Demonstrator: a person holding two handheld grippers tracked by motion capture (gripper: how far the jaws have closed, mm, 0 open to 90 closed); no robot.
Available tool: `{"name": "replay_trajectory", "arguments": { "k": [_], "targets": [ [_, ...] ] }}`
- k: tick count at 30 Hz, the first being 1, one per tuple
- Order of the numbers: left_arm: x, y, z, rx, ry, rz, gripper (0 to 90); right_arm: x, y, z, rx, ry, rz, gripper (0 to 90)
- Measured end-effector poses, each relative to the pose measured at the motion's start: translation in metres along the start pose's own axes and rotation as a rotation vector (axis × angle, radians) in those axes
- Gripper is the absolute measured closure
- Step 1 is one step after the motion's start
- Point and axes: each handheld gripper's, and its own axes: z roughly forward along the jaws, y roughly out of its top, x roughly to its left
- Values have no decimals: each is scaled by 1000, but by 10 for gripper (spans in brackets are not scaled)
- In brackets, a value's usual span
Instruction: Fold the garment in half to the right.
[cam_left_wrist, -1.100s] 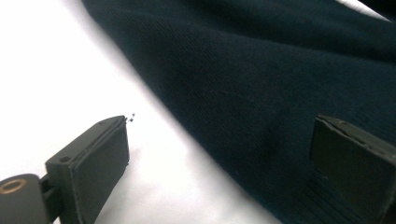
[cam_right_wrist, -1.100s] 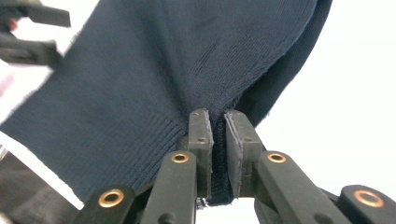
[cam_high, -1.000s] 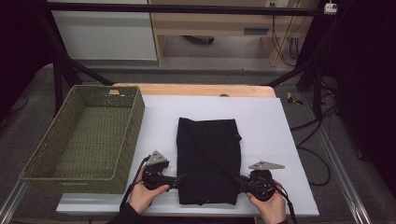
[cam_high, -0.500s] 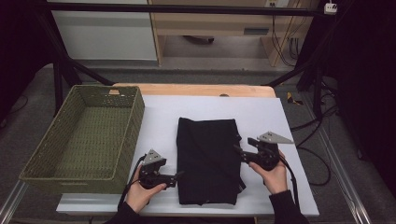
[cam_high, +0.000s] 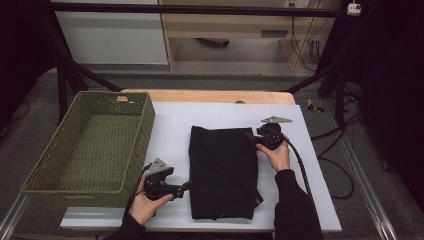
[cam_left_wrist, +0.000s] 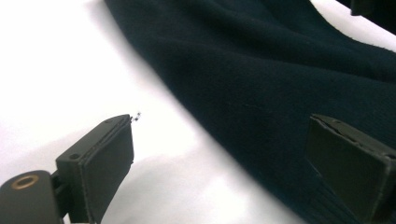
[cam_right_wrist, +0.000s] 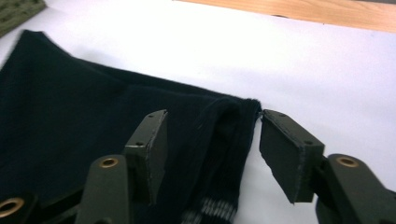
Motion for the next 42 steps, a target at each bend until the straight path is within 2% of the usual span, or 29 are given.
{"name": "replay_trajectory", "arguments": {
  "k": [2, 5, 7, 11, 12, 13, 14, 16, 19, 23, 24, 29, 33, 34, 35, 38, 42],
  "targets": [
    [2, 0, 0, 1, 3, -7, 76, -1, 2, 7, 24, 15, -3, 457],
    [4, 0, 0, 3, 8, -11, 76, 1, 3, 15, 50, 12, -16, 523],
    [4, 0, 0, 2, 10, -10, 76, 0, 2, 20, 56, 26, -9, 624],
    [5, -1, 0, 4, 13, -12, 76, -5, -2, 26, 84, 39, 15, 725],
    [6, -1, 0, 6, 14, -13, 76, -6, -2, 27, 90, 48, 18, 787],
    [6, -1, 0, 6, 14, -13, 76, -6, -2, 27, 90, 48, 18, 787],
    [7, -1, 0, 6, 16, -19, 76, -8, -2, 26, 80, 78, 28, 852],
    [8, -1, 0, 5, 20, -20, 76, -9, 0, 26, 69, 86, 13, 865],
    [8, -1, 0, 7, 20, -21, 76, -13, 3, 23, 27, 69, 30, 871],
    [8, -2, 0, 8, 21, -22, 76, -18, 8, 15, -52, 20, 50, 872],
    [8, -2, 0, 8, 21, -22, 76, -18, 8, 15, -52, 20, 50, 872],
    [7, -2, 1, 10, 21, -20, 77, -19, 2, 24, -32, -42, 16, 869],
    [8, -3, 0, 10, 22, -18, 76, -18, 3, 24, -79, -65, 15, 870],
    [8, -3, 0, 10, 22, -18, 76, -18, 3, 24, -79, -65, 15, 870],
    [8, -3, 0, 10, 22, -18, 76, -18, 3, 22, -73, -89, 0, 870],
    [7, -2, 0, 8, 21, -17, 76, -20, -2, 25, -19, -133, -15, 868],
    [7, -2, 0, 9, 20, -17, 76, -21, -5, 29, 13, -123, 4, 847]
  ]
}}
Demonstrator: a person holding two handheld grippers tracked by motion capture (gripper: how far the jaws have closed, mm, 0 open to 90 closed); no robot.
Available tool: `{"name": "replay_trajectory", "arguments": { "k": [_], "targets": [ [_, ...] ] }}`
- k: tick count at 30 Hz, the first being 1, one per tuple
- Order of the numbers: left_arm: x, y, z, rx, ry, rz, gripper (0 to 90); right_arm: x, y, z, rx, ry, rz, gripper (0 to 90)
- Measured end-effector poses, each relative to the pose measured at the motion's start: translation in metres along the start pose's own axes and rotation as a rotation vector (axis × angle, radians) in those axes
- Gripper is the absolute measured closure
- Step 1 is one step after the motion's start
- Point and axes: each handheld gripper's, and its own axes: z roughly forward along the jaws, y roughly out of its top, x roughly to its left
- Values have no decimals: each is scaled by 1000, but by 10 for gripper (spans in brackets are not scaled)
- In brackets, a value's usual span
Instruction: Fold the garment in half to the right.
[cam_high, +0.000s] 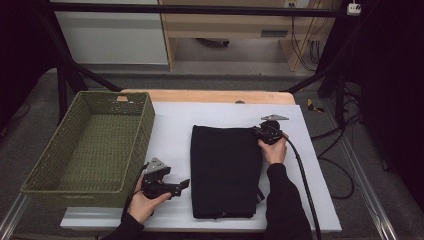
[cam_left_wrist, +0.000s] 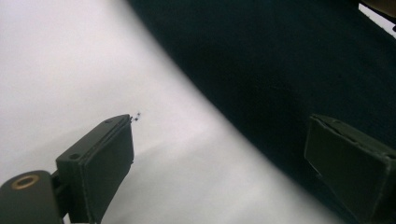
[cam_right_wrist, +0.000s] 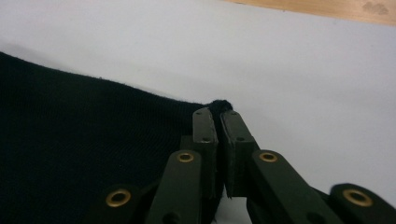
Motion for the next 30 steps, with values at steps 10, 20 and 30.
{"name": "replay_trajectory", "arguments": {
  "k": [10, 20, 30],
  "targets": [
    [0, 1, 0, -6, -16, -4, 74, 7, 19, -48, -59, 90, 37, 292],
    [-2, 4, -2, -17, -22, 4, 38, 29, 4, -99, -115, 183, -5, 108],
    [-7, 5, -4, -23, -36, 35, 24, 42, -28, -123, -104, 254, -45, 18]
  ]
}}
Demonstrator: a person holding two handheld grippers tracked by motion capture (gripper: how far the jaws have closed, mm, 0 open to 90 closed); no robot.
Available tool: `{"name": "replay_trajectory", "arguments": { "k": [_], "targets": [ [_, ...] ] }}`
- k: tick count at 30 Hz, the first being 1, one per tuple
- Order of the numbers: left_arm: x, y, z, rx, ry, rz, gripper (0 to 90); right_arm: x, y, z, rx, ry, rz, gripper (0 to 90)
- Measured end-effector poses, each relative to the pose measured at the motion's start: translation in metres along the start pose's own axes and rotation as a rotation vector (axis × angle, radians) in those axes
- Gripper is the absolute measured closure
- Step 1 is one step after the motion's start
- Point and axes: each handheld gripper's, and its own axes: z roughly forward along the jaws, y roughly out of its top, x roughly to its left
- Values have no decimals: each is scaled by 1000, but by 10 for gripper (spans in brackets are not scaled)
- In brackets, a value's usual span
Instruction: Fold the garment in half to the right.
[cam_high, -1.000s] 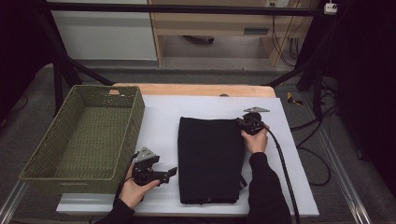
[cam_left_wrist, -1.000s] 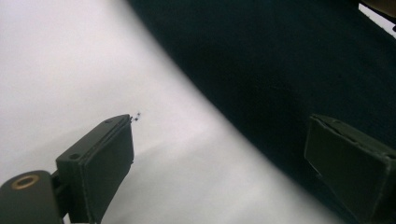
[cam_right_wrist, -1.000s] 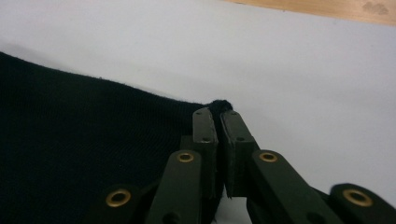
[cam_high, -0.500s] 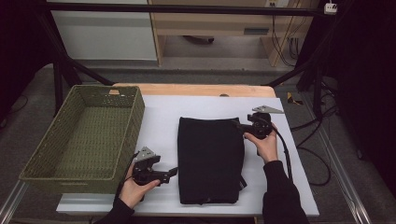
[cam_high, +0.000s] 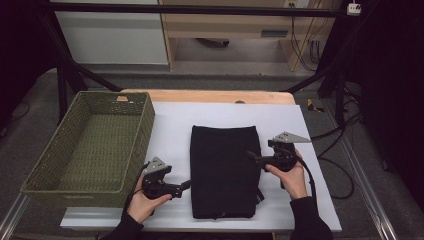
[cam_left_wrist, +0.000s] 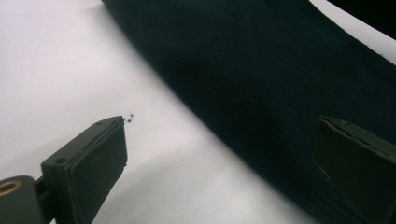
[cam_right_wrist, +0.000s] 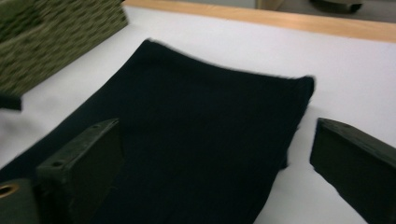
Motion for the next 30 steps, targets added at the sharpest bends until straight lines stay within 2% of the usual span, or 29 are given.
{"name": "replay_trajectory", "arguments": {
  "k": [2, 6, 8, 13, 17, 25, 30],
  "targets": [
    [-1, 0, 0, 1, 0, 3, 24, 3, -10, -5, 7, 10, -21, 25],
    [-1, 1, 0, -4, 7, 4, 23, 2, -20, -10, 14, 16, -18, 27],
    [-3, 1, 1, -3, 2, 1, 23, 2, -26, -12, 8, 21, -3, 26],
    [-9, 3, 2, 5, -19, 26, 9, 1, -40, -18, 17, 23, 14, 27],
    [-11, 6, 2, 3, -23, 22, 9, 2, -49, -21, 11, 47, 38, 29],
    [-14, 13, 3, 16, -44, 28, 8, 4, -52, -23, 22, 47, 36, 28],
    [-11, 20, 5, 19, -35, 28, 9, 7, -54, -27, 15, 54, 38, 26]
  ]
}}
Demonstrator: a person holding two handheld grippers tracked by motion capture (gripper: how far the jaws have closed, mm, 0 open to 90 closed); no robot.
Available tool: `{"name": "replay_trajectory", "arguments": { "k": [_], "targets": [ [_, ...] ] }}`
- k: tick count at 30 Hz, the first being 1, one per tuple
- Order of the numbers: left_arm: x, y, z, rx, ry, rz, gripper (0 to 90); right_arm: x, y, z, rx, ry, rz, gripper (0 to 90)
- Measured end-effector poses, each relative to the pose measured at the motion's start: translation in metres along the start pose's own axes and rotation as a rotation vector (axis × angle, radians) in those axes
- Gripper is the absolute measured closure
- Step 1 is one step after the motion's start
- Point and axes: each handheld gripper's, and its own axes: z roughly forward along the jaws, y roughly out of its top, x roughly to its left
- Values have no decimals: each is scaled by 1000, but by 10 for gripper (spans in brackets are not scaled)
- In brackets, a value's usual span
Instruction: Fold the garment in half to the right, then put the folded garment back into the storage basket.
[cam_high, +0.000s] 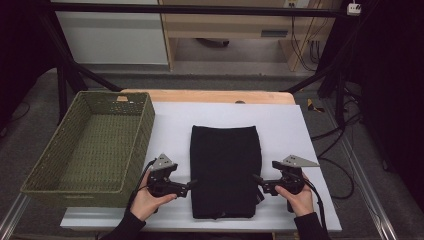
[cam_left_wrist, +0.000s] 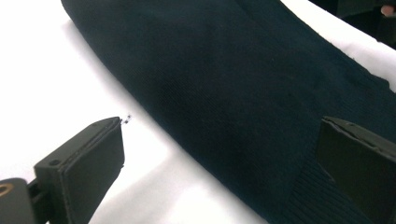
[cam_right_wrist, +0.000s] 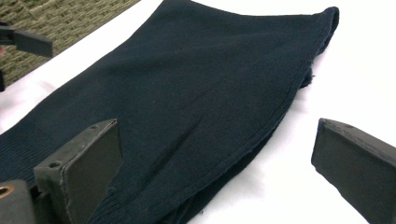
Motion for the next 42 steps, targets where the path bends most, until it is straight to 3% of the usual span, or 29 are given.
{"name": "replay_trajectory", "arguments": {
  "k": [13, 25, 37, 42],
  "targets": [
    [9, 30, 11, -12, 36, -12, 9, 4, -9, -7, 2, 0, 6, 18],
    [22, 59, 23, -43, 66, -53, 9, 7, -9, -9, -2, 3, 24, 19],
    [38, 78, 46, -28, 121, -90, 10, 15, -12, -10, 6, 1, 16, 19],
    [47, 81, 62, 3, 162, -101, 28, 17, -12, -9, 13, 2, 20, 19]
  ]
}}
